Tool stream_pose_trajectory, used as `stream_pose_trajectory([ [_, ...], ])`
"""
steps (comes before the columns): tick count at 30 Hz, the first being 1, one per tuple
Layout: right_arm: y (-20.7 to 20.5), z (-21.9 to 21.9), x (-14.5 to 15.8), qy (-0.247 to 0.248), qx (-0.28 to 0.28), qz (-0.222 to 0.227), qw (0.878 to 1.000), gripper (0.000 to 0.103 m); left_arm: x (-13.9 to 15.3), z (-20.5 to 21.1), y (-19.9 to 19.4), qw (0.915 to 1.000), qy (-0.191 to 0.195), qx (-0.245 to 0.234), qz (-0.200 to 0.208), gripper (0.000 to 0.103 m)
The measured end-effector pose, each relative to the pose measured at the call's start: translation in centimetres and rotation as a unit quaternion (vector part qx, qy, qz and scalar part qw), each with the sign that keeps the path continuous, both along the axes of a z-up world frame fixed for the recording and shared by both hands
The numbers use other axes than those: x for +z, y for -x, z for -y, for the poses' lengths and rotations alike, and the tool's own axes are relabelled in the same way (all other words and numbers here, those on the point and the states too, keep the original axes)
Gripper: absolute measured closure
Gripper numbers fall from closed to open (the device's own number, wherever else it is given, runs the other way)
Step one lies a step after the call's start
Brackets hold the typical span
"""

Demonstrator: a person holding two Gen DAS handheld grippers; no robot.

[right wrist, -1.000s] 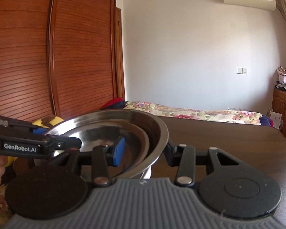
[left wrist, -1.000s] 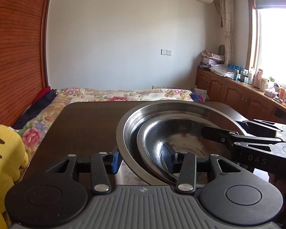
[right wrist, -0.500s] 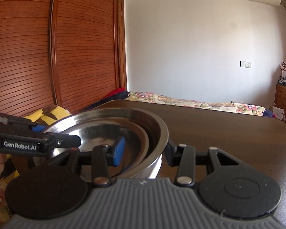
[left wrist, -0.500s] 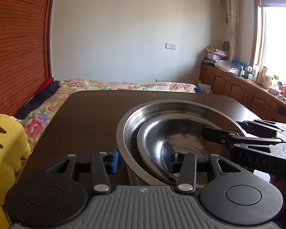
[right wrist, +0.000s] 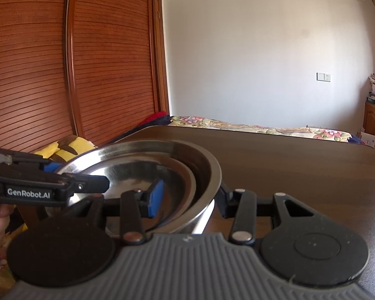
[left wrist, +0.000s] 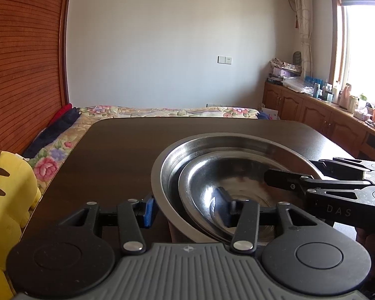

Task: Organize plates and bowls

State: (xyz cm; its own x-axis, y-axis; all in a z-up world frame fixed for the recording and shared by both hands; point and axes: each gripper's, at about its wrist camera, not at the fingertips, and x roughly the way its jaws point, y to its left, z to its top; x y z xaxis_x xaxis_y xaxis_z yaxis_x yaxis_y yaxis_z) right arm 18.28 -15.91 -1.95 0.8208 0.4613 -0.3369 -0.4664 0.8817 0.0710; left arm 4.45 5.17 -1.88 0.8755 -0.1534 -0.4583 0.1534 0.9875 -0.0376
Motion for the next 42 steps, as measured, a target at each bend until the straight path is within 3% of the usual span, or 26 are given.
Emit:
stream_pose_trajectory([
  [2,0.0,0.0,0.0,0.002,0.001,0.000,1.000,0.050,0.0,0.2,0.2,1.0000,-0.004,0.004,0.004,0.036],
  [4,0.1,0.1,0.0,0.002,0.002,0.000,1.000,0.042,0.0,0.2,0.2,1.0000,-0.003,0.006,0.006,0.035],
  [12,0.5,1.5,0.3,-0.001,-0.022,0.001,1.000,0.031,0.8,0.1,0.5,0.9996,-0.011,0.020,0.015,0.018],
  [24,2.2,4.4,2.8,-0.025,-0.057,0.040,0.997,0.019,3.6,1.1,1.8,0.9983,-0.018,0.028,0.047,0.007],
  [31,3.6,5.6,4.0,-0.031,-0.072,0.065,0.995,0.000,5.0,2.5,2.9,0.9974,-0.020,0.022,0.065,0.003],
  [42,4.9,7.4,5.5,-0.024,-0.125,0.067,0.990,0.000,6.5,5.8,4.3,0.9956,-0.043,0.020,0.080,0.000],
])
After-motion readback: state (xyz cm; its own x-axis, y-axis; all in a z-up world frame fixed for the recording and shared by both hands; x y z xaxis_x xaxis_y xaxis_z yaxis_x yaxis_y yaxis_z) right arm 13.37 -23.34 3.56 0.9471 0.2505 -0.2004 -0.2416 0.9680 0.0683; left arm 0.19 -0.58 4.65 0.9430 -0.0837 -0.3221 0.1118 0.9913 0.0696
